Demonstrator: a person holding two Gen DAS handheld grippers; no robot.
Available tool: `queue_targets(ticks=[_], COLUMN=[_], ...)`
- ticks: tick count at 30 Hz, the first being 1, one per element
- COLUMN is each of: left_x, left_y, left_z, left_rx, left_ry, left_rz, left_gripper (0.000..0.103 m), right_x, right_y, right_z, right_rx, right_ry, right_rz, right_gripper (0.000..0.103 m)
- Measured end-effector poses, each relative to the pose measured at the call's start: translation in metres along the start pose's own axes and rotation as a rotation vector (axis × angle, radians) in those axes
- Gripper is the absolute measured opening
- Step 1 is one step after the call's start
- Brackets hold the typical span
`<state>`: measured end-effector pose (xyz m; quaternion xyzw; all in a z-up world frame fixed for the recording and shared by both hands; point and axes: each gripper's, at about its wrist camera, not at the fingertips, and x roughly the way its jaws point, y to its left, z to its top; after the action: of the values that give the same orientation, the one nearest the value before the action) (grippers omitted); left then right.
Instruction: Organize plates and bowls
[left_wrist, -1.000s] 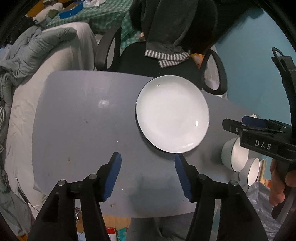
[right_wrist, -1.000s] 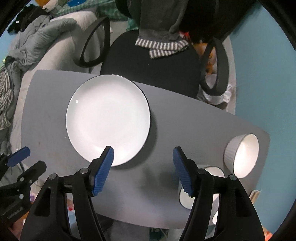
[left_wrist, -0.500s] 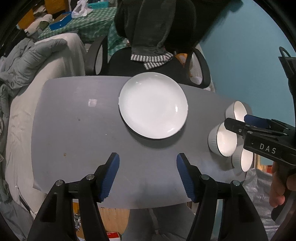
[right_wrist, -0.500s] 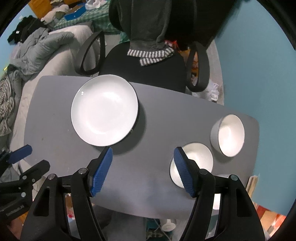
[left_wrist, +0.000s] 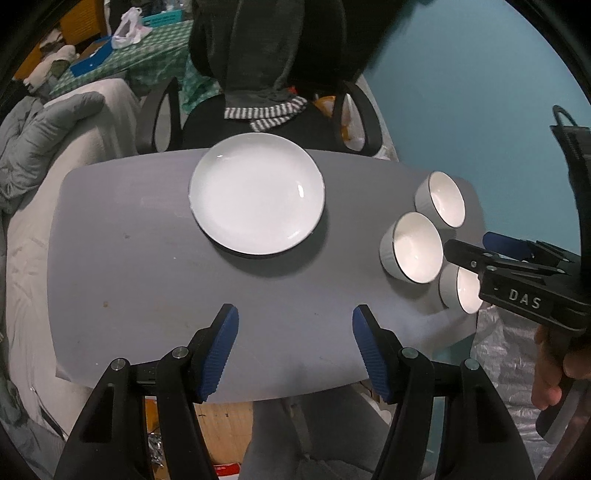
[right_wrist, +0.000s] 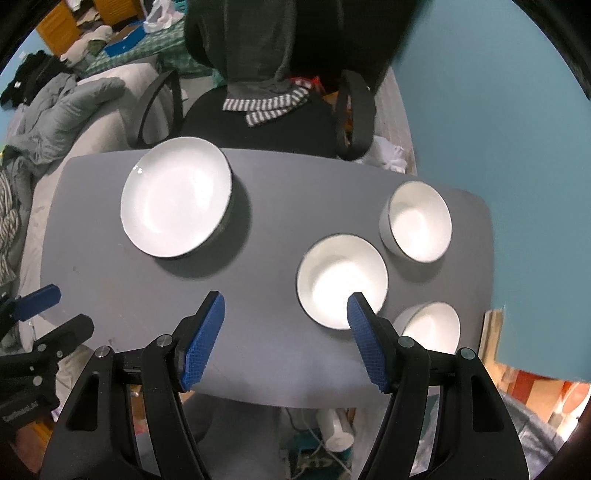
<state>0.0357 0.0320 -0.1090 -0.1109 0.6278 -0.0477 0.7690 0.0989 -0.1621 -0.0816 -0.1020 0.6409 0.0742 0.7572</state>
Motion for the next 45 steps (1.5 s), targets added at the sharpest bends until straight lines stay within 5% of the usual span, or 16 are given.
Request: queue_targets(ticks=[22, 45], left_x=[0.068, 0.169], left_y=[-0.074, -0.113], left_z=[0.025, 0.051], left_rx=[0.097, -0.051], left_ry=[0.126, 0.229], left_rz=[-0.010, -0.050], left_gripper=[0.066, 0.069], right_x=[0.036, 0.132], right_y=[-0.100, -0.129], right_z=[-0.022, 0.002], right_rx=[0.144, 0.075], right_ry=[0.056, 0.164], right_rz=[0.021, 0.118], right_gripper=[0.068, 0.068])
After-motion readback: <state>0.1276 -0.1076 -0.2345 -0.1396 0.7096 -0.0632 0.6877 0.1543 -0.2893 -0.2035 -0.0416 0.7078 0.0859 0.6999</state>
